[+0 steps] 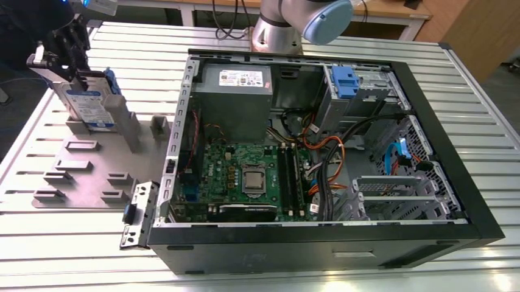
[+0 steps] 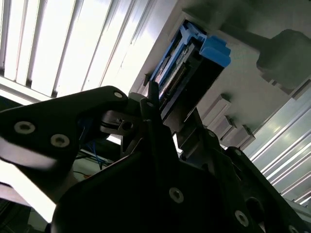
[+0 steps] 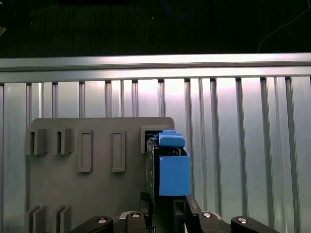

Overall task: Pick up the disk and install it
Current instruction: 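Pick up the disk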

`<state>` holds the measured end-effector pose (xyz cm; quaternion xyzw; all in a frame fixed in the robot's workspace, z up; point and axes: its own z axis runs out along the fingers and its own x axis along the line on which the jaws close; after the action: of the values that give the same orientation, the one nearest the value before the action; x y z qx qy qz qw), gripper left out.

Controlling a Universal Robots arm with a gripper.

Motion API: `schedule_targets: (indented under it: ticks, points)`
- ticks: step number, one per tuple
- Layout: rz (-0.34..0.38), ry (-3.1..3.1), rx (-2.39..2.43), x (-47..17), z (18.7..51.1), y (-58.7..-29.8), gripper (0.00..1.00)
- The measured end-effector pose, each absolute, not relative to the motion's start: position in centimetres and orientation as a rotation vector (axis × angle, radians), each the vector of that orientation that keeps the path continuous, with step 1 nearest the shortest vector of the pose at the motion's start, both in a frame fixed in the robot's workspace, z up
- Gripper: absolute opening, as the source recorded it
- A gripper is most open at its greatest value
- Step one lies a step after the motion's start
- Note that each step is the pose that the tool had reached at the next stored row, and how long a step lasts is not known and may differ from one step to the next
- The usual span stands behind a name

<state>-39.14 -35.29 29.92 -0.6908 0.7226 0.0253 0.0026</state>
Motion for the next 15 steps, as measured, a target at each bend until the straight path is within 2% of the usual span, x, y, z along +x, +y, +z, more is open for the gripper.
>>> schedule_targets:
  ticks: [3, 5, 15]
  points:
    - [0.079, 2.267, -2.167, -39.14, 29.95, -35.29, 0.40]
    - [0.079, 2.267, -2.167, -39.14, 29.98, -35.29, 0.35]
    - [0.079, 2.267, -2.167, -39.14, 30.05, -35.30, 0.35]
